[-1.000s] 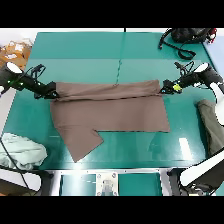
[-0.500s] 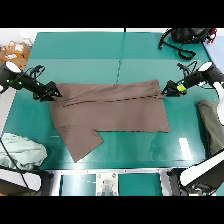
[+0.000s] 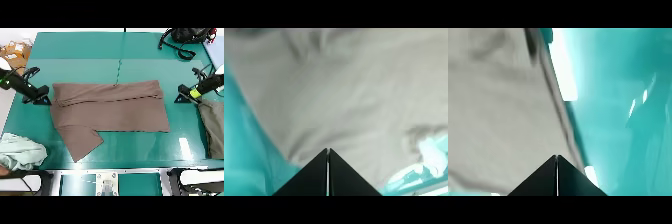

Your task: Fold the shirts.

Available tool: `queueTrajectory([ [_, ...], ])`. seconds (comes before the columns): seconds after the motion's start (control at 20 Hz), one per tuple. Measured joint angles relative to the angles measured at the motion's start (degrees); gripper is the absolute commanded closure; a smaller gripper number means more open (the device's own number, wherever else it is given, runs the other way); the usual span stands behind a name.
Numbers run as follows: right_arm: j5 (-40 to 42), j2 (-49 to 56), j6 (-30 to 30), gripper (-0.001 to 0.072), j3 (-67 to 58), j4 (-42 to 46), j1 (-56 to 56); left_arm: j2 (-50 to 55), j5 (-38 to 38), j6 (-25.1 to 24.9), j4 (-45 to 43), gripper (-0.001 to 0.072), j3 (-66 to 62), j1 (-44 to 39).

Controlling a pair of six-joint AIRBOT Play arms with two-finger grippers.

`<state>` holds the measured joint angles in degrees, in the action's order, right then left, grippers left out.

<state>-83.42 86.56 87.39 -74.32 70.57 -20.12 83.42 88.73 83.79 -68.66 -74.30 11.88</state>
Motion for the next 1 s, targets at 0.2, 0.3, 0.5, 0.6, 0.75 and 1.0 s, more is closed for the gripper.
queueTrajectory([
  [0.2,3.9,-16.7,5.7,0.0479,20.2,0.7,-0.2,-17.9,-5.7,2.3,-2.6,0.0685,18.8,-0.2],
  [0.3,6.3,-22.2,8.0,0.0376,28.1,0.9,-0.2,-25.5,-9.0,3.4,-2.9,0.0340,27.7,-0.1],
  [0.5,11.9,-26.8,10.5,0.0340,38.6,-1.0,0.6,-32.3,-14.3,3.6,2.3,0.0276,41.9,-0.2],
  [0.6,15.5,-27.3,11.1,0.0340,41.4,-3.1,1.8,-33.4,-17.1,2.6,5.2,0.0276,47.0,-0.2],
  [0.75,20.2,-26.0,11.5,0.0340,43.4,-6.2,3.5,-34.2,-21.0,1.8,8.4,0.0276,52.9,-0.2],
  [1.0,23.4,-21.0,12.6,0.0340,44.2,-10.0,5.4,-34.6,-27.8,0.2,17.2,0.0304,59.1,-0.2],
])
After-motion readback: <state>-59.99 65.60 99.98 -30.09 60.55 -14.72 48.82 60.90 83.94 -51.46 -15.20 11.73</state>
